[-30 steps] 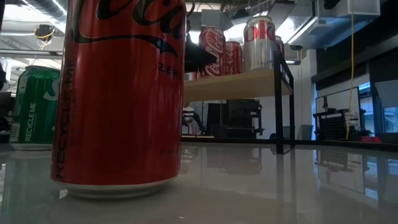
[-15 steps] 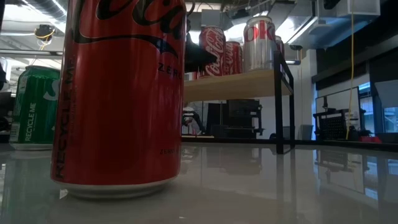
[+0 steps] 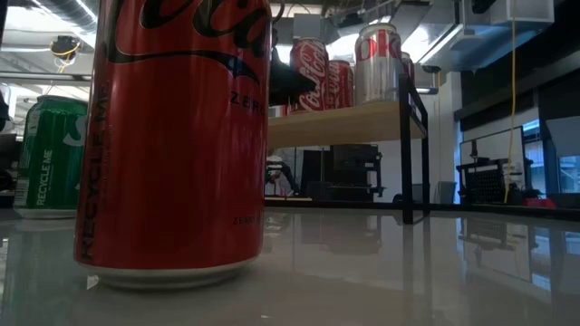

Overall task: Place canned beverage on shelf
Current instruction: Put the red-white soda can on the shelf aligned with the other red-white soda cans

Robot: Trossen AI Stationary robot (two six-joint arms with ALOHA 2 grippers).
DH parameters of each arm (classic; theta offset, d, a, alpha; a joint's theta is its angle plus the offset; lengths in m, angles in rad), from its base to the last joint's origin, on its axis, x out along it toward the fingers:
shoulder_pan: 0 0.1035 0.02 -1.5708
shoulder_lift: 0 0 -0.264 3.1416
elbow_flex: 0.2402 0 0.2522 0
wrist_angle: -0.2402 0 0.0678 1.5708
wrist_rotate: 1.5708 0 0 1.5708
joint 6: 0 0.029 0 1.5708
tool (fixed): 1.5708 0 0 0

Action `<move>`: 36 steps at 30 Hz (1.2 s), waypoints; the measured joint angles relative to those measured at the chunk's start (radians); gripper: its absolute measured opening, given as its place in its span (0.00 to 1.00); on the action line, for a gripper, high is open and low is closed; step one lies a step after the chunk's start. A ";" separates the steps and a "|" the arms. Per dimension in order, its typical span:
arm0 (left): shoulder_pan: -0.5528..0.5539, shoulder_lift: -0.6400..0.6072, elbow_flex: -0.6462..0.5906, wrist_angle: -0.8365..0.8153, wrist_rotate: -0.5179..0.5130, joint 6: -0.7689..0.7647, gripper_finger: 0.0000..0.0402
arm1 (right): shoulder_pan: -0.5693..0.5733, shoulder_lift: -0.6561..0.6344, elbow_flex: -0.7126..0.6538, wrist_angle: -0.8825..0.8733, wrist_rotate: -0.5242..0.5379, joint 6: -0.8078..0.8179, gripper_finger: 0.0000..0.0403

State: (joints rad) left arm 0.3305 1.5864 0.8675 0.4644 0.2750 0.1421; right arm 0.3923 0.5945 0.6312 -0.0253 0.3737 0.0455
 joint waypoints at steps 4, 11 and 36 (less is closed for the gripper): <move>0.000 -0.001 0.000 0.006 -0.006 0.000 0.87 | 0.000 0.000 0.000 0.000 0.000 0.000 0.87; -0.011 -0.001 0.000 0.003 -0.006 0.000 0.92 | 0.000 0.000 0.000 0.000 0.000 0.000 0.87; 0.004 -0.006 0.000 -0.015 -0.054 -0.035 0.92 | 0.000 0.000 0.000 -0.001 0.000 0.000 0.87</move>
State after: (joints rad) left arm 0.3344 1.5808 0.8675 0.4495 0.2206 0.1072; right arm 0.3923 0.5945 0.6312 -0.0261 0.3737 0.0460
